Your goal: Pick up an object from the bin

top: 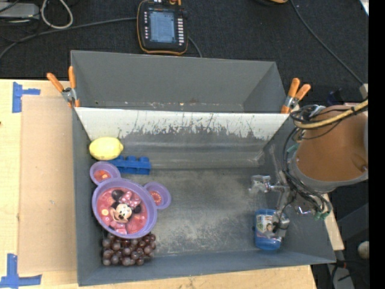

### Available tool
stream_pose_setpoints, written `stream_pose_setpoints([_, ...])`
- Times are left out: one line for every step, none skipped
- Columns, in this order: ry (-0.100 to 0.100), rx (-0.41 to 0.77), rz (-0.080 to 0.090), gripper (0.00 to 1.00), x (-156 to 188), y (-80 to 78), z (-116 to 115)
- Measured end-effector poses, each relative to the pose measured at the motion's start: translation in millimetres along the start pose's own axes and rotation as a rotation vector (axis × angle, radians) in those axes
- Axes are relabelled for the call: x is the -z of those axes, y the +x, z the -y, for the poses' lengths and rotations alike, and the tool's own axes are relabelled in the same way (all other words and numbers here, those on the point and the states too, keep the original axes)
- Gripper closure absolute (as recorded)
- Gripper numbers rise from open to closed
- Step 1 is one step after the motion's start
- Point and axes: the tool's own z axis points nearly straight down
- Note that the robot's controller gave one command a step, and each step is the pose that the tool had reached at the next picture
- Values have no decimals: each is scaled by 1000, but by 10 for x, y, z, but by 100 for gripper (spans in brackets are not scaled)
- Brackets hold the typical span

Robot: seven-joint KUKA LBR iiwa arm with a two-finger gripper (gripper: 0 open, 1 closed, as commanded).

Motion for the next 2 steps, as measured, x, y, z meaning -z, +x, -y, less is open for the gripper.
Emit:
stream_pose_setpoints([0,-63,3,0,104,169,-6])
stream_pose_setpoints([-3,-19,-4,0,-319,124,133])
